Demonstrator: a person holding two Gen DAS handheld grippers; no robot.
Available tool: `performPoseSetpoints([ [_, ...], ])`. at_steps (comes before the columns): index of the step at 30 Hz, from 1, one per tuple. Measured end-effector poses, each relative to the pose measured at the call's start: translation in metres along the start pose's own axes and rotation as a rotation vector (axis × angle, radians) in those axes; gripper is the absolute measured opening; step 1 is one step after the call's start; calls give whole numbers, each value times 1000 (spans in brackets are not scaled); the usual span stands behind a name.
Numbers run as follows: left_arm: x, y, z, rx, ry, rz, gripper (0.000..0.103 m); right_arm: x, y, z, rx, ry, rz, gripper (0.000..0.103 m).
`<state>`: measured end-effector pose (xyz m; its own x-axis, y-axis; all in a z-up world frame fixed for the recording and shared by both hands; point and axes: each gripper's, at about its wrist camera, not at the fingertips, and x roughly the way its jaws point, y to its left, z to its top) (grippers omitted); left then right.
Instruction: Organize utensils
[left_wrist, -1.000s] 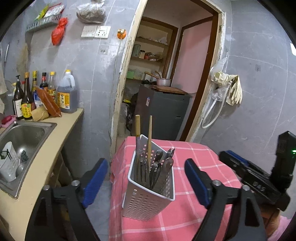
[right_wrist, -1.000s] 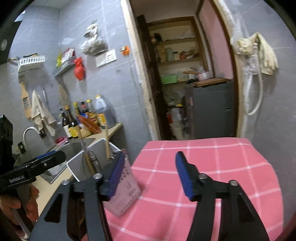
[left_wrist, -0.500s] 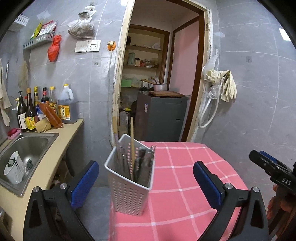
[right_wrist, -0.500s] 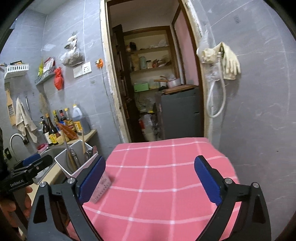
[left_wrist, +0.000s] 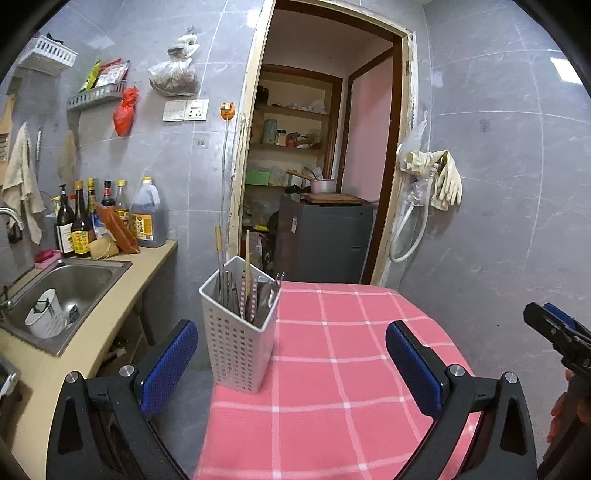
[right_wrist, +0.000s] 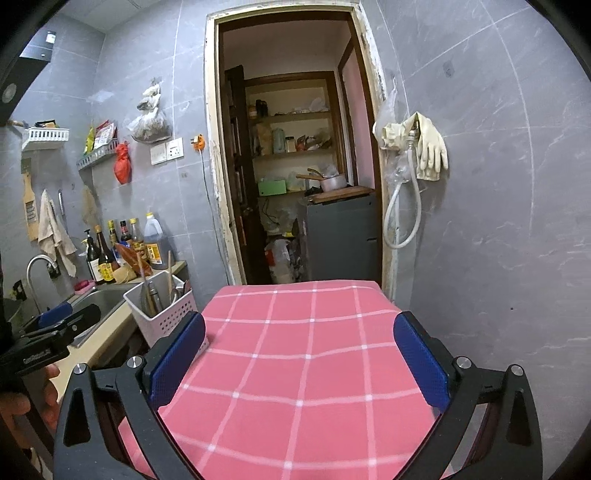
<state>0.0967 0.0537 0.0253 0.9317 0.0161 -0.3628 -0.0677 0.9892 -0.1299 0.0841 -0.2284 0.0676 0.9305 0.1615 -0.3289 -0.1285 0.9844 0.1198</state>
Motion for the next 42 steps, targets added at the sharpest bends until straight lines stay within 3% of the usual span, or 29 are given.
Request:
performPoseSetpoints([
  [14,-63,-20,-29,15,6,0,103,-66,-12,-35,42,29,-6,101],
  [26,-86,-22,-51,25,4,3,103,-83,2,-48,-39,12,-1,101],
  [42,-91,-15,-58,-3,13,23,103,-82,5,-52,-32,46,17,102],
])
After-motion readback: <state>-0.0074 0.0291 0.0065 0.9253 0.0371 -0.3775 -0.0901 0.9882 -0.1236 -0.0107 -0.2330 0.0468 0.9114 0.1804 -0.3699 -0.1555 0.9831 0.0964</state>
